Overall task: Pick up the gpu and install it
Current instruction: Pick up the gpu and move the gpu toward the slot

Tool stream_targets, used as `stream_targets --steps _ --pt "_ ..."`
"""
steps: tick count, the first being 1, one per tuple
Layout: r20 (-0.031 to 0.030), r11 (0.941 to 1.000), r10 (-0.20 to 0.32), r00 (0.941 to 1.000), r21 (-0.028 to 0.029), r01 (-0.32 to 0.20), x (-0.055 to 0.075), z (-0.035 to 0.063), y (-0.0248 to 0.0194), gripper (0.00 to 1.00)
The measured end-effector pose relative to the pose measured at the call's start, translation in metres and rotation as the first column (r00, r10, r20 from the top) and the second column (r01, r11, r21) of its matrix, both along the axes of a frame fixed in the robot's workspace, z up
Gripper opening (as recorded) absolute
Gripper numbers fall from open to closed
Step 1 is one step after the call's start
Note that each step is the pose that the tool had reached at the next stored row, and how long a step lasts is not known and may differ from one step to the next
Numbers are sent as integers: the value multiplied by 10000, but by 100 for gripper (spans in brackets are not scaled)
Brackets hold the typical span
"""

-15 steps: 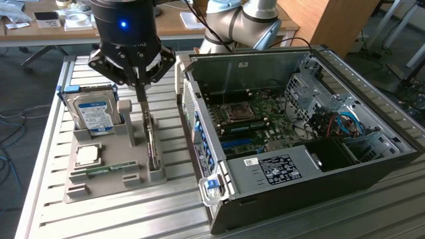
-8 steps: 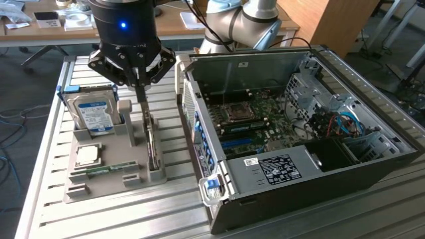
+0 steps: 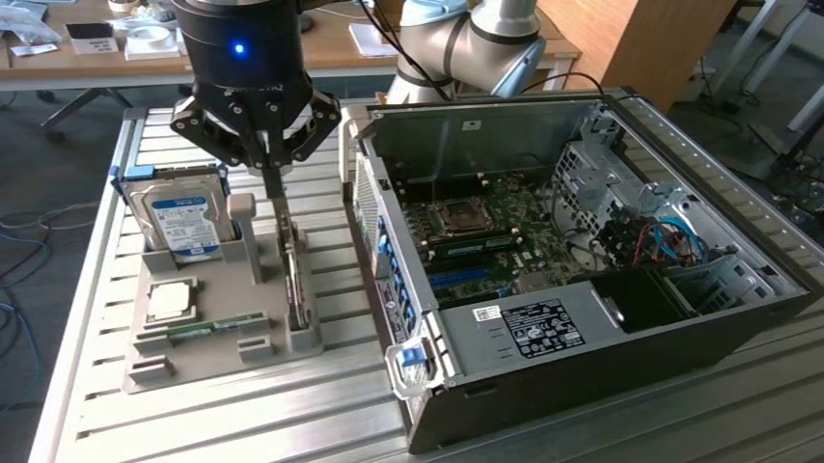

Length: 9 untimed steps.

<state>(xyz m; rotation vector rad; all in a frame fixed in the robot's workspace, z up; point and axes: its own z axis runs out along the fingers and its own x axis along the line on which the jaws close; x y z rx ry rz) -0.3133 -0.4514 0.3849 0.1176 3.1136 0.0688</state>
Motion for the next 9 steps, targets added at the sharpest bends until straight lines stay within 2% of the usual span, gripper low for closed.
stream_targets --steps 1,2,3,6,9 --pt "0 10000 0 10000 0 0 0 0 0 11" --pt "0 10000 0 10000 0 0 0 0 0 17" --pt "0 10000 0 10000 0 0 0 0 0 17" --pt "0 10000 0 10000 0 0 0 0 0 35" --pt "0 10000 0 10000 0 0 0 0 0 41"
